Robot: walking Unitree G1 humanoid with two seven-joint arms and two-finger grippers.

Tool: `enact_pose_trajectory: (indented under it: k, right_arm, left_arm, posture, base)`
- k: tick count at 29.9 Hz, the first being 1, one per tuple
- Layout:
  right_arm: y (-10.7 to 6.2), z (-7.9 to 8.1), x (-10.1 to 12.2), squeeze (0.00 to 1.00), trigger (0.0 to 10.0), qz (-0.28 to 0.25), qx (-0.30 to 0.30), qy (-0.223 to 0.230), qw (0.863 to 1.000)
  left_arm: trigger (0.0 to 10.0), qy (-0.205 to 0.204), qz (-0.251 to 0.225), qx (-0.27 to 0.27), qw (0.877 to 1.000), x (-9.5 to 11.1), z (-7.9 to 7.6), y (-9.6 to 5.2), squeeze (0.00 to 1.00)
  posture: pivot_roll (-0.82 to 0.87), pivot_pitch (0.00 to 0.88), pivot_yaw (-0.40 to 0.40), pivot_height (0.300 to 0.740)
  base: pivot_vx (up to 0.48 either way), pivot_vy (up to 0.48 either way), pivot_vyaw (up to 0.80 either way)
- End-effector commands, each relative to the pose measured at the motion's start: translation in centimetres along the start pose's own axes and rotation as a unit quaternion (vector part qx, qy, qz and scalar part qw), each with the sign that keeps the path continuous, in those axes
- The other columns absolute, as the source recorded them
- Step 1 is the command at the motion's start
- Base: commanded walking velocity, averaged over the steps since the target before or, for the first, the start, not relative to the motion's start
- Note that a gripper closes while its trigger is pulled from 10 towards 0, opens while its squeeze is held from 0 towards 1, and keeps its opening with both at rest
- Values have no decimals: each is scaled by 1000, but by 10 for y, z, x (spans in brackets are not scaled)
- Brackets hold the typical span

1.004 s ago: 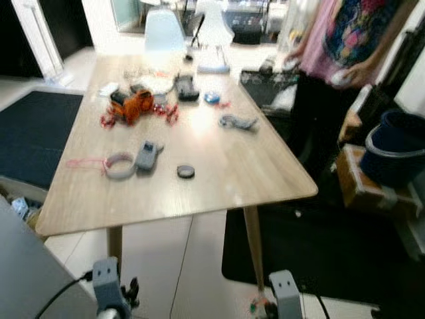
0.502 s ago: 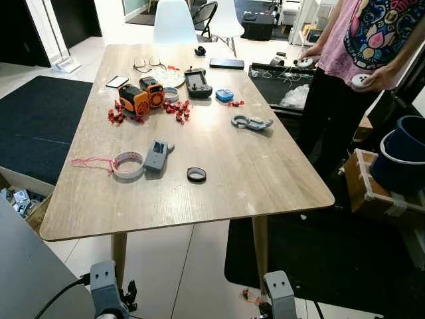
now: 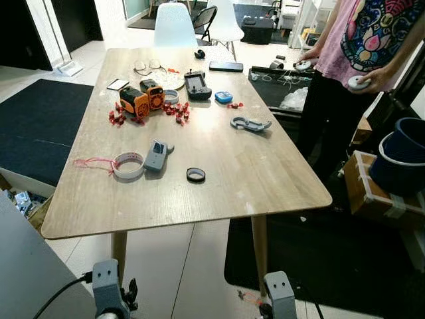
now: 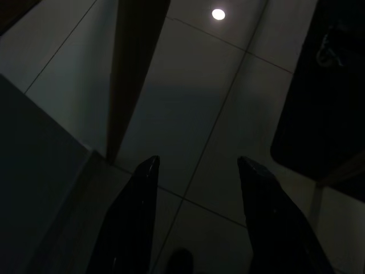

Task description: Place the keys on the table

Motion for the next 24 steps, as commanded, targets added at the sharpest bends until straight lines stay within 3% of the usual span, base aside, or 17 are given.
enact_pose_trajectory:
  k: [1,4,12,21,24]
  right_arm:
    - [-2,-3,-6,0,10000,9,-4,-3,1000]
    - [-3,-4,-6,0,10000,9,-4,-2,1000]
    - [-5,-11,-11,0,10000,13,-16,4,1000]
    - [-10,-32,-11,0,10000,10,-53,23,998]
    - [-18,-68,-8,0,10000,1,-131,32,991]
  left_arm:
    - [10000,2,10,3,1000,-6,2,-2,0]
    - [10000,1,7,5,1000,-6,2,-2,0]
    - [10000,2,7,9,1000,-4,3,-2,0]
    - [10000,13,7,1,1000,-3,-3,0,0]
    - [10000,20,8,-2,1000,-4,-6,1,0]
  posture:
    - [77,76,-7,740]
    - [77,76,-7,740]
    - [72,66,-4,740]
    - [70,67,-5,740]
    - [72,70,-9,740]
  base:
    - [0,-480,0]
    - [0,-383,0]
    - [0,0,0]
    - [0,0,0]
    - [0,0,0]
Point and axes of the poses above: a point about 5 cm out from each wrist's last joint towards the gripper, its own y axis pointing out of the wrist towards the gripper, its own x axis along the axis of the wrist's last joint, z = x × y, the point moved 3 cm from there along y, pointing out of the wrist towards the gripper, and after that the axes turned 9 degrees about -y, right-handed, at the moved point
